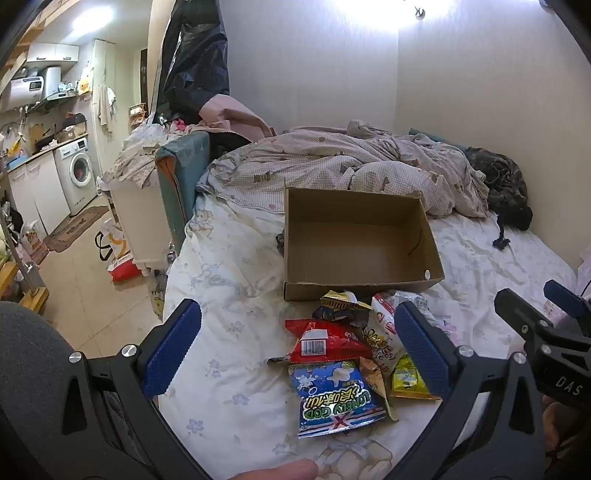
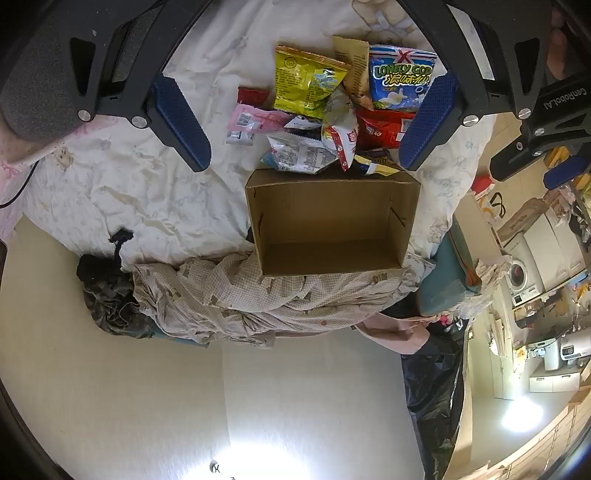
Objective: Organize snacks
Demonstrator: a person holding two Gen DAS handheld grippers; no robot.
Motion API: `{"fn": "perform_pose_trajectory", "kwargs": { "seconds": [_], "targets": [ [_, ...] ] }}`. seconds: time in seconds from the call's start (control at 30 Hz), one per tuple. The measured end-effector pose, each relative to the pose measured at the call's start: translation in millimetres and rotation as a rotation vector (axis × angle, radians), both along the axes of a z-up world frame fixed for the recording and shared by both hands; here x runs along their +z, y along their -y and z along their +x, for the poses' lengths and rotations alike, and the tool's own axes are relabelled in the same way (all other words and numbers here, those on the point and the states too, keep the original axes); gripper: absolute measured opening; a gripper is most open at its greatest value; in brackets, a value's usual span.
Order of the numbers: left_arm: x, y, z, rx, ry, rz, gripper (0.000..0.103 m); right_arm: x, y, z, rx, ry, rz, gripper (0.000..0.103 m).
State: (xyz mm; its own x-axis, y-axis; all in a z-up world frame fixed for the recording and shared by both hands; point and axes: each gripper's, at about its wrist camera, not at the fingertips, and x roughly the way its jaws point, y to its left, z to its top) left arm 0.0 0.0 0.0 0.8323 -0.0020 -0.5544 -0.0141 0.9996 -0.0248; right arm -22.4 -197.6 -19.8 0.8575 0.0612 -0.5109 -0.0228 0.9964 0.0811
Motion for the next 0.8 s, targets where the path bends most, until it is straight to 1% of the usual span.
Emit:
{"fn": "perform_pose_trajectory", "kwargs": {
  "seconds": [0.07, 0.8],
  "targets": [
    [0.0, -0.4, -0.1, 0.000, 0.002, -0.011, 0.103, 0.1, 0.0, 0.0, -0.001, -0.004, -0.003, 0.103],
    [0.1, -0.2, -0.1, 0.000, 0.005, -0.002, 0.103, 0.9, 0.1, -0.5, 0.000, 0.001, -0.007, 0.103]
  ]
}}
